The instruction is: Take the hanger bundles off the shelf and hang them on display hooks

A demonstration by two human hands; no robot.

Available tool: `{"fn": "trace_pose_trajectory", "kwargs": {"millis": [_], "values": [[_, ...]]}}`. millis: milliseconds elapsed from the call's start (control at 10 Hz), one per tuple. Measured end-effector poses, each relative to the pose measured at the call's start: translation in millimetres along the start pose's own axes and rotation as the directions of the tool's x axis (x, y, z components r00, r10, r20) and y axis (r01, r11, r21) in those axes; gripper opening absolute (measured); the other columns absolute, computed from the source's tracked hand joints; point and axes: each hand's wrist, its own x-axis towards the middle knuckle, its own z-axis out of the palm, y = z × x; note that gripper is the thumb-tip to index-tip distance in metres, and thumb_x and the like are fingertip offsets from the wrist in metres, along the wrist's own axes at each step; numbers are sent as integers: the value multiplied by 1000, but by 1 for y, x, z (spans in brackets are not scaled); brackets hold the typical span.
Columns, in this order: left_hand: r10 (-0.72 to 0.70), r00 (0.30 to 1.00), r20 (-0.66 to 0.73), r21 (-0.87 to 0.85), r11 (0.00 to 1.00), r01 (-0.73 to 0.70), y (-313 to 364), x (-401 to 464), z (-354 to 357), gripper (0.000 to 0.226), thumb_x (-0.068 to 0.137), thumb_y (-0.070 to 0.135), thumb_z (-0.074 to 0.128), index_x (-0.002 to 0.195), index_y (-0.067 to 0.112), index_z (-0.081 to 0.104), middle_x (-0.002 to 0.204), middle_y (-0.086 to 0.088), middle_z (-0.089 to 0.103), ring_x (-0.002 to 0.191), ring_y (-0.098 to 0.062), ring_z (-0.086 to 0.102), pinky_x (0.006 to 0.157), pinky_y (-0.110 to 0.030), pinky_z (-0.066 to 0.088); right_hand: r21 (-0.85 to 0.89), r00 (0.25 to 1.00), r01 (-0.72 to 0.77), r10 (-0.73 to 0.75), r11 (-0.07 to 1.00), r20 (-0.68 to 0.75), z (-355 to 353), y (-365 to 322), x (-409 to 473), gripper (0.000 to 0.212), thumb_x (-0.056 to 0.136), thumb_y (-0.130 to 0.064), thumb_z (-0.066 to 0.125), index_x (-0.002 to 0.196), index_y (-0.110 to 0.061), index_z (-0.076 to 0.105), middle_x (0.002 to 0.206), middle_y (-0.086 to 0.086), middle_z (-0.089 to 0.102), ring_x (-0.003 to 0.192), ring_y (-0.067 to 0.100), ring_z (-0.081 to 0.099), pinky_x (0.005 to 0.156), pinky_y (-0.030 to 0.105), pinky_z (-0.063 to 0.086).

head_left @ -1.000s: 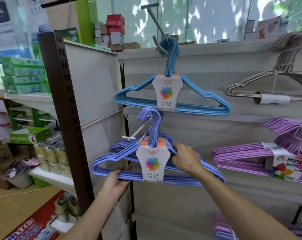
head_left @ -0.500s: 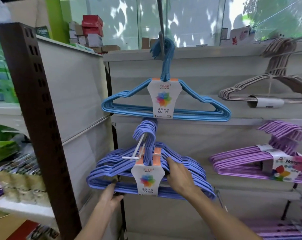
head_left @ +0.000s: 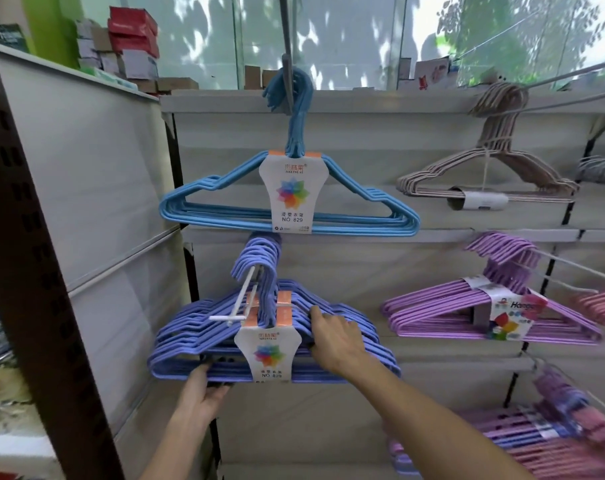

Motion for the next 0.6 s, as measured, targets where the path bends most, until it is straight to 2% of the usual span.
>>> {"fn": "trace_pose_trajectory", "kwargs": {"millis": [100, 200, 300, 400, 500, 600], "values": [[-23, 999, -27, 41, 999, 24, -9, -13, 3, 6, 99, 8, 51, 97, 11, 56, 127, -21, 48, 115, -36, 56, 105, -56, 42, -14, 999, 8, -7, 1000, 38, -8, 11, -9, 57, 88, -29, 69, 132, -11, 38, 134, 17, 53, 124, 39, 51, 96, 49, 42], [-33, 999, -18, 79, 996, 35, -20, -31, 9, 24, 98, 14, 55, 122, 10, 51, 131, -21, 48, 133, -39, 46, 106, -59, 41, -7, 998, 28, -28, 1000, 59, -20, 29, -28, 67, 84, -38, 73, 135, -14, 37, 138, 14, 50, 127, 38, 49, 101, 51, 39], [-46, 998, 36, 110, 993, 42, -39, -54, 15, 51, 98, 21, 56, 144, 9, 40, 150, -24, 38, 136, -41, 42, 105, -58, 41, -45, 999, 25, -23, 999, 46, -29, 56, -56, 74, 84, -48, 72, 139, -16, 36, 141, 12, 49, 129, 38, 47, 104, 51, 36], [-57, 996, 66, 175, 984, 44, -67, -86, 21, 51, 100, 28, 53, 142, 3, 40, 144, -21, 46, 133, -37, 47, 107, -53, 39, -8, 1000, -4, 4, 1000, 8, -40, 96, -86, 69, 86, -51, 69, 137, -16, 38, 139, 11, 51, 128, 35, 49, 104, 50, 37], [-59, 996, 72, 218, 975, 42, -102, -119, 29, 47, 103, 31, 48, 140, 4, 45, 128, -15, 54, 131, -36, 48, 104, -52, 40, 15, 999, -22, 22, 1000, -33, -58, 142, -126, 58, 90, -45, 65, 134, -17, 41, 137, 10, 54, 126, 33, 52, 101, 46, 39], [-46, 992, 119, 248, 969, 15, -141, -155, 47, 29, 102, 29, 47, 118, 7, 57, 126, -11, 55, 125, -35, 52, 98, -50, 44, 38, 994, -28, 32, 999, -105, -70, 196, -163, 48, 93, -43, 60, 131, -18, 45, 132, 6, 58, 120, 33, 57, 96, 43, 43]]}}
